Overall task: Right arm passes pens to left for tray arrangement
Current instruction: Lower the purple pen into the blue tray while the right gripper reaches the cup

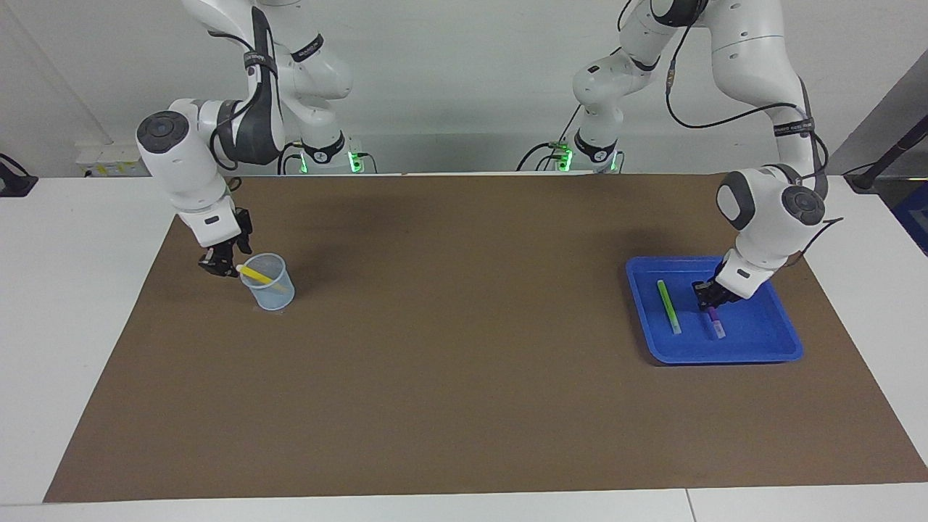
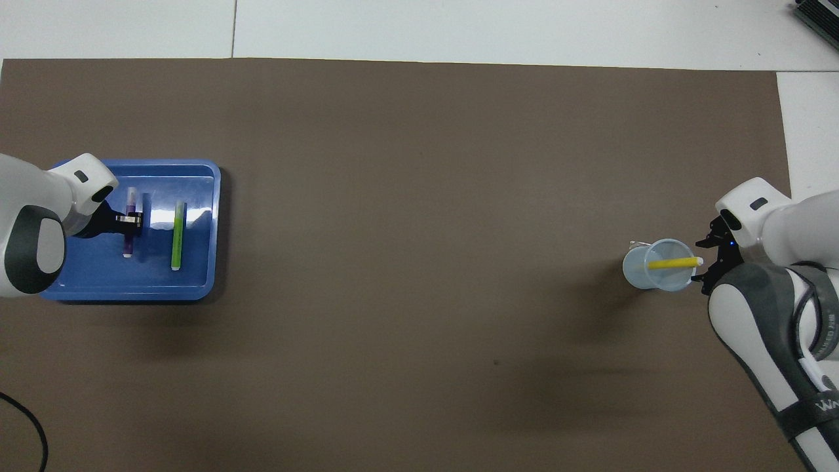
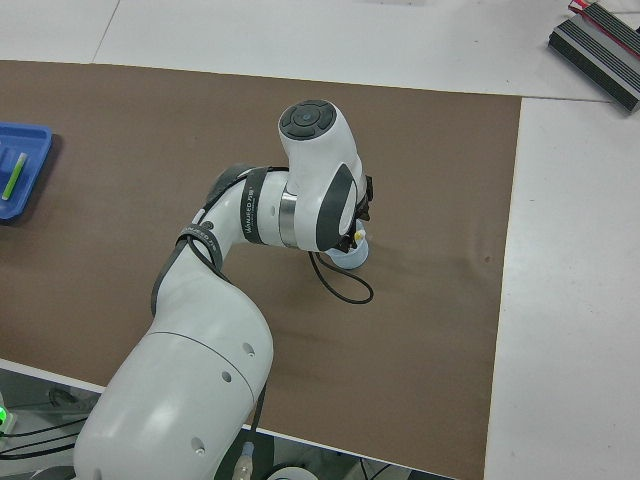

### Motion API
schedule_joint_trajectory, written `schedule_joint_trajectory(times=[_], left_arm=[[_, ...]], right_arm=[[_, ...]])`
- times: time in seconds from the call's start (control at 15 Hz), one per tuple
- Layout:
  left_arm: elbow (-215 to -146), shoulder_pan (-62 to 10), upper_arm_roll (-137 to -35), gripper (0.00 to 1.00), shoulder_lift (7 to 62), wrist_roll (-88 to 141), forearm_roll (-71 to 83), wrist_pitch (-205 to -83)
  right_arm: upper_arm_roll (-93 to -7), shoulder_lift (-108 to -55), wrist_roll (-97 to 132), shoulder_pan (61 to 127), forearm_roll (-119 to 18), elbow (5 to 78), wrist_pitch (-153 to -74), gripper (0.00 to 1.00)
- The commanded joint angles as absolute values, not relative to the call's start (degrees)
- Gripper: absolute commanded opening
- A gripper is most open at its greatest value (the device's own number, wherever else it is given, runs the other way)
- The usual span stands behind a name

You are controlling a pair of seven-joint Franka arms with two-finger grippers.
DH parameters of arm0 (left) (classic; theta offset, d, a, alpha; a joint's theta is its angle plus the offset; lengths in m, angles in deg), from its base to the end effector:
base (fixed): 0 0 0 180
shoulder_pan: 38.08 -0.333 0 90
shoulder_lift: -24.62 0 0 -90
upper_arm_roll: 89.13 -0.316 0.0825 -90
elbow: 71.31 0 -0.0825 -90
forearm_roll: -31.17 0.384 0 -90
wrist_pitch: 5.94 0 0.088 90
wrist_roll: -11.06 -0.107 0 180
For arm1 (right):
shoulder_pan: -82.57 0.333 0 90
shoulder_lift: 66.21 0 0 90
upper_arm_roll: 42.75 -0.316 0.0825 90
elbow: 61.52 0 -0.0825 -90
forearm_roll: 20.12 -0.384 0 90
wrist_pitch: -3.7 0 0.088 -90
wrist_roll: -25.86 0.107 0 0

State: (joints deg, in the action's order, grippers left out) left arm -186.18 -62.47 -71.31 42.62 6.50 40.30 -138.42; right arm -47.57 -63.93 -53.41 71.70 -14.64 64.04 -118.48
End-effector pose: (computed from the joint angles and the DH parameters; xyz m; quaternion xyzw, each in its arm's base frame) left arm 0.5964 0.0781 0.3082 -0.9995 0.0286 -0.0050 0.0122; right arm 0.5189 -0.0590 0.4017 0.7863 0.6163 -0.0355 0.0242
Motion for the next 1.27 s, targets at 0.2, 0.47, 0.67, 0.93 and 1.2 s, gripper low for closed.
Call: schedule_joint_trajectory(times=[0.2,0.47,0.67,0.93,1.2], left_arm=[[-187.9,-62.8,-71.1,0.12,44.1,8.6,44.7,-143.9],[-187.9,-62.6,-70.9,0.6,44.2,15.2,44.6,-143.8],[-187.5,-62.5,-70.9,0.6,44.2,15.2,44.2,-143.0],[-187.0,-62.6,-70.9,0.6,44.0,15.1,44.1,-141.8],[-185.0,-62.5,-70.8,0.6,43.9,15.1,44.1,-139.1]], right_arm=[[-48.2,-63.5,-55.0,70.7,-14.8,66.6,-121.6,0.56],[-48.2,-63.5,-55.0,70.6,-14.8,67.2,-122.8,0.54],[-48.2,-63.5,-55.0,70.4,-14.8,67.5,-123.0,0.5],[-48.1,-63.5,-55.1,70.2,-14.8,67.9,-123.7,0.31],[-48.2,-63.5,-55.0,69.8,-14.8,67.8,-123.4,0.0]])
